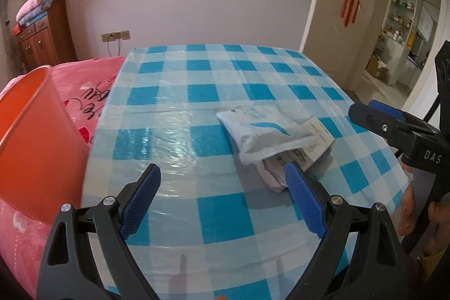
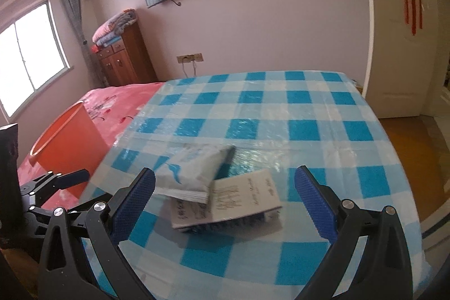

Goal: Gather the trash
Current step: 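Move the left tool to the white wipes pack and the right tool to the milk carton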

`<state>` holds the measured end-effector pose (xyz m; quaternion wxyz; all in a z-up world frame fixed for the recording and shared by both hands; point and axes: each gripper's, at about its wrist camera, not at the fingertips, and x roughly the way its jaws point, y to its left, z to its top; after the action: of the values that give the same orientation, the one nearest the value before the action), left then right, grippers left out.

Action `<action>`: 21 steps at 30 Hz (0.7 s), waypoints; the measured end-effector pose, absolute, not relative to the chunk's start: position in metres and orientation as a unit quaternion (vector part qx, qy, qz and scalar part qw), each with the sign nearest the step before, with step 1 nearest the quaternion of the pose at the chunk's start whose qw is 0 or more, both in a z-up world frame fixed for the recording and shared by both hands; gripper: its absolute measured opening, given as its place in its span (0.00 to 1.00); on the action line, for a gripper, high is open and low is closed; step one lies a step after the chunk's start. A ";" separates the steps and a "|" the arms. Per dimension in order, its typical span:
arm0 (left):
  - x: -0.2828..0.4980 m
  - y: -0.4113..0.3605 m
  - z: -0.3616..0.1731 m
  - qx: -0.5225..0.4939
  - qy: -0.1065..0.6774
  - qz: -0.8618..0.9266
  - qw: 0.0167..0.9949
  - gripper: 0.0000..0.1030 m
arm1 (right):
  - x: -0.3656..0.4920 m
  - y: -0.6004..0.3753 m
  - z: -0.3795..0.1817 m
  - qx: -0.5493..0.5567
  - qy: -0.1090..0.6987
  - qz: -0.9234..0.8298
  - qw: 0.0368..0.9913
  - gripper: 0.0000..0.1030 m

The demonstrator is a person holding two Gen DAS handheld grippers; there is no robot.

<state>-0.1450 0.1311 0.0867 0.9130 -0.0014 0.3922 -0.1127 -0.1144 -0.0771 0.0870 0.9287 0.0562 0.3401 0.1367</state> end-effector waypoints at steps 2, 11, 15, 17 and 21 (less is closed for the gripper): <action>-0.145 0.126 0.086 0.000 0.395 -0.119 0.911 0.88 | -0.116 -0.083 0.084 0.057 0.347 0.130 0.927 0.95; -0.134 0.106 0.086 -0.011 0.411 -0.140 0.901 0.88 | -0.115 -0.126 0.052 0.119 0.403 0.105 0.901 0.95; -0.123 0.097 0.088 -0.010 0.422 -0.138 0.896 0.88 | -0.120 -0.139 0.037 0.130 0.420 0.094 0.893 0.95; -0.115 0.092 0.088 -0.014 0.428 -0.140 0.893 0.88 | -0.123 -0.144 0.033 0.132 0.422 0.092 0.892 0.95; -0.097 0.077 0.086 0.000 0.447 -0.136 0.884 0.88 | -0.128 -0.151 0.026 0.138 0.426 0.094 0.889 0.95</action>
<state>-0.0969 0.0771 0.0862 0.8841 -0.0004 0.4470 -0.1361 -0.1280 -0.1509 0.0258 0.8890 0.1378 0.4263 0.0942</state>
